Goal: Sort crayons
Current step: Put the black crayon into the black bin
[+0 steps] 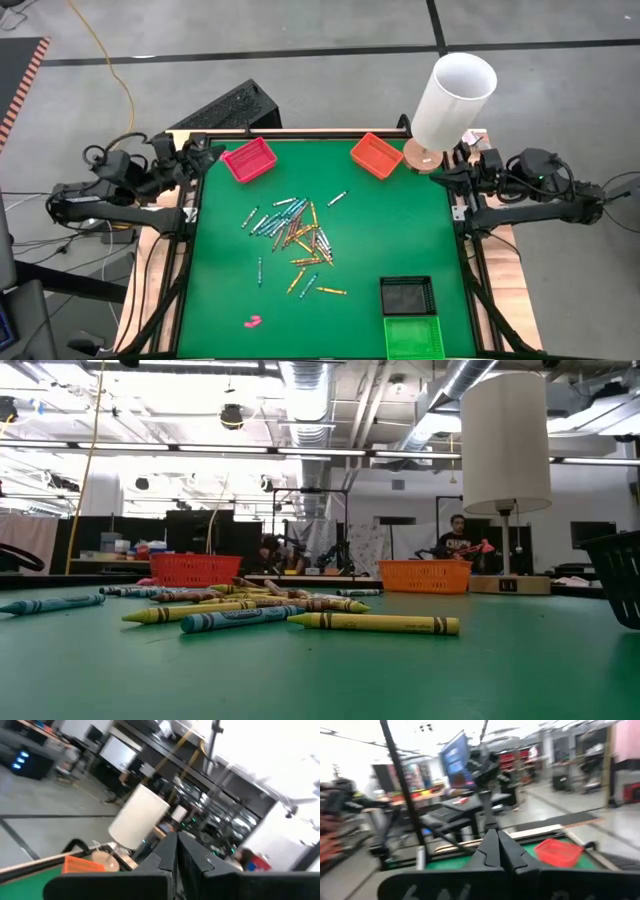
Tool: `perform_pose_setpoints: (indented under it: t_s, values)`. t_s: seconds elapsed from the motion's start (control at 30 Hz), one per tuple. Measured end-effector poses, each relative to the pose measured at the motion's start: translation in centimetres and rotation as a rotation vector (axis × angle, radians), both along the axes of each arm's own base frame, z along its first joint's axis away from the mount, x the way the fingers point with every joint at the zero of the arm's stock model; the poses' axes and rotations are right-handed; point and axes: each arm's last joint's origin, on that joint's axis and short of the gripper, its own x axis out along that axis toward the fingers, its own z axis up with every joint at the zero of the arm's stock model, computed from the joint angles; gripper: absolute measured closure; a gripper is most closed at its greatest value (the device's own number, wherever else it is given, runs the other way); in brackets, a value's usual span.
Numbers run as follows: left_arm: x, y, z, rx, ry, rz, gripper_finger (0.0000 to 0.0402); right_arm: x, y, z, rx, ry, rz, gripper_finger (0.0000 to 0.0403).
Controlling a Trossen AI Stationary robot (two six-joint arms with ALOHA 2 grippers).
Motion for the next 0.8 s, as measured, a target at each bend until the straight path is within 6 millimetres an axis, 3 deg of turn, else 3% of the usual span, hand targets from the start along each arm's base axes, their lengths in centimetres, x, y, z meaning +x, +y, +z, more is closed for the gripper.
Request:
perform_pose_setpoints:
  t_s: [0.2,0.33,0.43,0.57,0.8]
  values:
    - [-0.5,0.2,-1.2,0.056,0.169,0.104,0.0401,0.0,0.0,-1.8,-0.049,0.150,-0.006,0.0403]
    - [-2.4,0.4,-2.2,0.044,0.234,0.163,0.0401,0.7,0.0,-4.2,0.010,0.216,-0.003,0.0403]
    - [-4.0,0.2,-3.4,0.069,0.213,0.088,0.0401,1.5,0.0,-6.1,0.065,0.243,-0.013,0.0403]
    - [-4.8,0.1,-6.3,0.032,0.206,0.030,0.0401,3.4,-0.2,-8.6,0.099,0.290,-0.059,0.0403]
    - [-4.4,-0.2,-9.9,-0.001,0.217,-0.069,0.0401,8.4,-0.3,-10.3,0.010,0.382,-0.077,0.0391]
